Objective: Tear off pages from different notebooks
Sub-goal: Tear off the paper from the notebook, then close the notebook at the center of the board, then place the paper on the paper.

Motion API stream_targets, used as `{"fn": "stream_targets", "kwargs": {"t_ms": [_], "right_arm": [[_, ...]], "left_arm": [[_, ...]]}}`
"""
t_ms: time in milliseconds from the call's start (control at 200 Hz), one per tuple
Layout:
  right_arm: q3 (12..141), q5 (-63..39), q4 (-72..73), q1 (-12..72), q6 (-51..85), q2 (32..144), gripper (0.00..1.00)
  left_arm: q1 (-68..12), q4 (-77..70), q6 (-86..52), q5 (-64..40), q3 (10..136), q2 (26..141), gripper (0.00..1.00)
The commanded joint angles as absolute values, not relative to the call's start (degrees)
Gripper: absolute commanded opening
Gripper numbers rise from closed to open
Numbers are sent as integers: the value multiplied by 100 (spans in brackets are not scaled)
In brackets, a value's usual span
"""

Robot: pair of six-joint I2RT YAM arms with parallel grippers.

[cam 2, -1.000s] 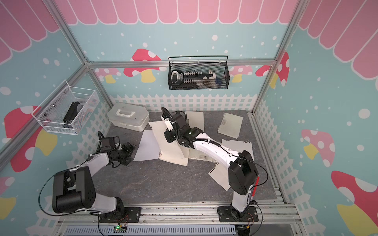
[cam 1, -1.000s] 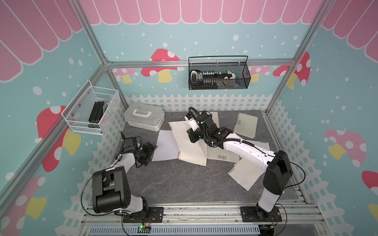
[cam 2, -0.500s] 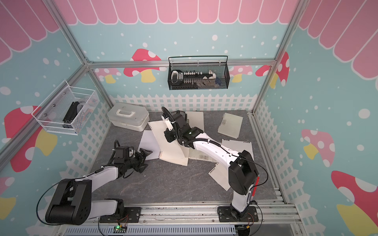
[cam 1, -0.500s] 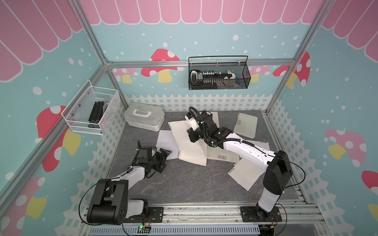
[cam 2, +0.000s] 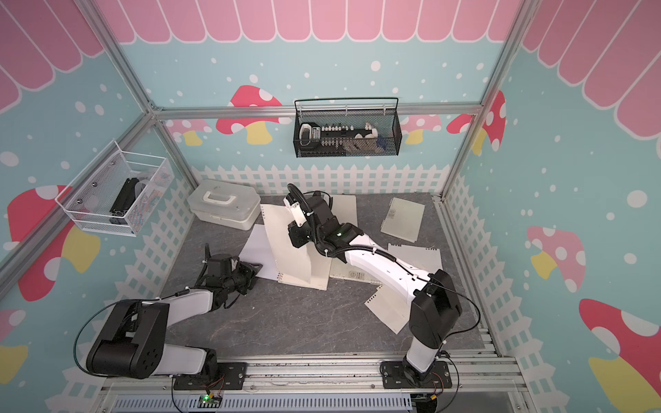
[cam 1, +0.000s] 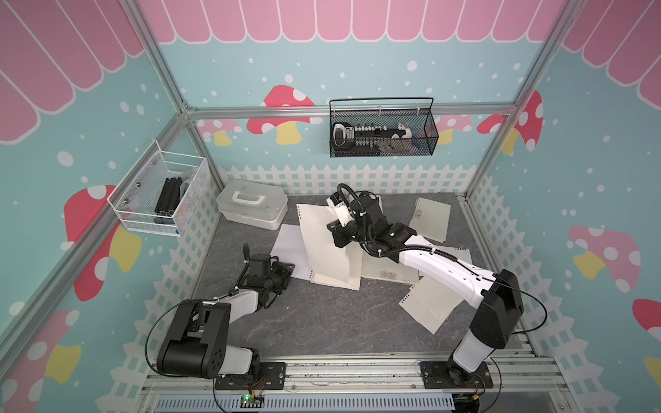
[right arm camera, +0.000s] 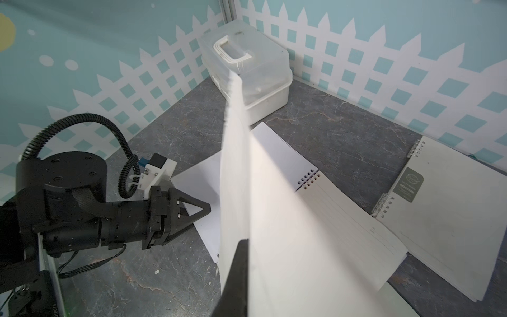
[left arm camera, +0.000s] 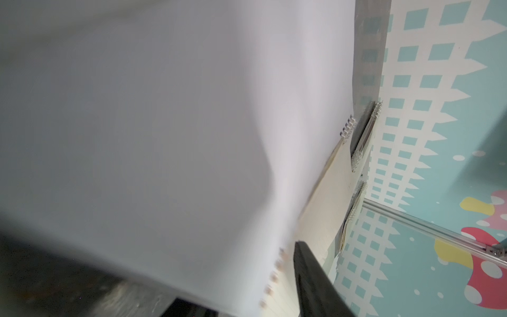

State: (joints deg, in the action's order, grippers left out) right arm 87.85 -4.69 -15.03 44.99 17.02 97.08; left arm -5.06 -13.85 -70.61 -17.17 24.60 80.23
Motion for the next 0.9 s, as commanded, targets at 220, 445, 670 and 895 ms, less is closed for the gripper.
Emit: {"fn": "stream_targets", "kwargs": {"t_ms": [220, 445, 670, 895], "right_arm": [[8441, -1109, -1211, 4427, 2207, 9467, 0], [6945, -322, -1453, 3257, 3232, 8285, 4], [5737, -319, -1962, 1571, 3565, 7679, 6], [5651, -1496, -1573, 888, 3541, 7952, 4]], "left_arm": [[-689, -230, -6403, -839, 3130, 7561, 9], [-906, -103, -5501, -727, 3581, 7643, 0], [-1457, 210, -3948, -368, 4107, 7442, 0], [-1705, 1687, -2856, 1943, 4236, 6137, 0]]}}
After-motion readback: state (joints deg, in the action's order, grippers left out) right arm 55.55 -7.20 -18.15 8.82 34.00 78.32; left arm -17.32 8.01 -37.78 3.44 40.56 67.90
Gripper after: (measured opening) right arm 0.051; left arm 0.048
